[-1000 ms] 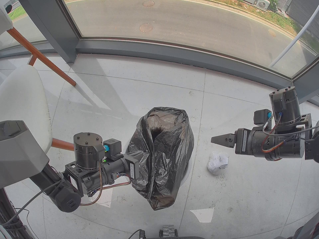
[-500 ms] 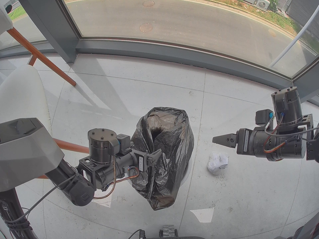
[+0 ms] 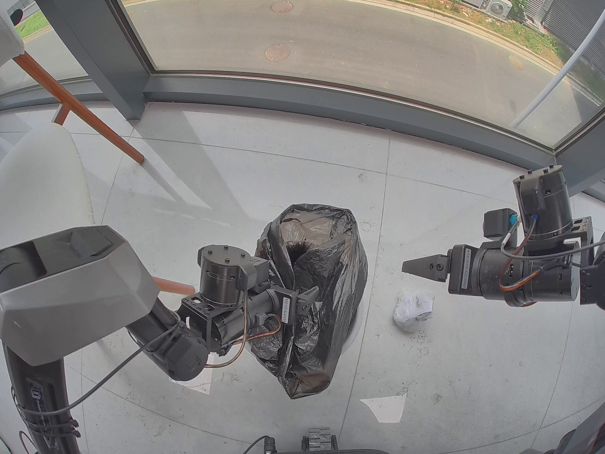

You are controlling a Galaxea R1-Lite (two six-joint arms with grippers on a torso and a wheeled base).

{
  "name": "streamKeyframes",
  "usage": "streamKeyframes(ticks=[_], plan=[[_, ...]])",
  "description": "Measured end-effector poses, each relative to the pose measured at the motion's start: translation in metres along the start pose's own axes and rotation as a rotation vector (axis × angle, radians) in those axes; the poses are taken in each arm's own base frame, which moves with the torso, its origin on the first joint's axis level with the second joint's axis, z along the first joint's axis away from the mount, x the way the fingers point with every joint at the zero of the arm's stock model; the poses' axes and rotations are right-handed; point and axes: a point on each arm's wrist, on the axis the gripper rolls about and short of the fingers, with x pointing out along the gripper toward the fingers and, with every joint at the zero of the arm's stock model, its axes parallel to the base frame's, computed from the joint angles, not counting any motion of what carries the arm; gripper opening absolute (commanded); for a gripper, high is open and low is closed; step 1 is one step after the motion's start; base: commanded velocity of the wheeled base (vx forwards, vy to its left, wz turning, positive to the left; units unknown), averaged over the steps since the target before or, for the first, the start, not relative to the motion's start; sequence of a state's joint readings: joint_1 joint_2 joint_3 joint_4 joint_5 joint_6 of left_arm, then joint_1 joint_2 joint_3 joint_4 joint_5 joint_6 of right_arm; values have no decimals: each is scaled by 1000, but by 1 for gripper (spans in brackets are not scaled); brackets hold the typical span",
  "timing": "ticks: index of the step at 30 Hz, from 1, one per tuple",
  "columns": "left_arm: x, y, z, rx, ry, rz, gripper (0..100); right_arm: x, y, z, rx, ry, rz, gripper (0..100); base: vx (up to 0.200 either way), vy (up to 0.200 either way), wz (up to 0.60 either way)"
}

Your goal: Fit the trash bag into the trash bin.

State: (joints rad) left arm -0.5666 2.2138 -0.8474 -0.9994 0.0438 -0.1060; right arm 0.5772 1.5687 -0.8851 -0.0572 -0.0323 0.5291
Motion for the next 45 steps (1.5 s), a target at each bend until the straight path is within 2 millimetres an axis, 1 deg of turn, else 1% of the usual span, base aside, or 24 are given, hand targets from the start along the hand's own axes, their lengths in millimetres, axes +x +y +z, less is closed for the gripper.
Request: streamKeyframes(ticks=[5,6,13,21,25,29,34,37,41,45], plan=[[10,0,-7,4,11,9,100,1,0,0,-1,2,1,100,0,0,0],[12,1,-7,2,8,10,0,1,0,0,-1,1,1,100,0,0,0],[18,0,-4,-4,-10,9,0,1,0,-1,-1,2,0,100,0,0,0],[11,3,-12,-25,21,15,0,1,-1,-1,1,4,-4,100,0,0,0],[-1,3,-5,-55,12,15,0,1,-1,-2,1,7,-5,100,0,0,0],[-23,5,2,-84,3,18,0,1,-2,-3,1,11,-8,100,0,0,0],[-55,16,11,-160,-23,44,0,1,-3,-3,1,12,-10,100,0,0,0],[-68,25,16,-191,-63,64,0,1,-2,-4,-2,12,-8,100,0,0,0],[-80,33,20,-205,-123,72,0,1,-1,-4,-5,13,-6,100,0,0,0],[-87,33,19,-206,-152,70,0,1,-2,-5,-5,13,-10,100,0,0,0]])
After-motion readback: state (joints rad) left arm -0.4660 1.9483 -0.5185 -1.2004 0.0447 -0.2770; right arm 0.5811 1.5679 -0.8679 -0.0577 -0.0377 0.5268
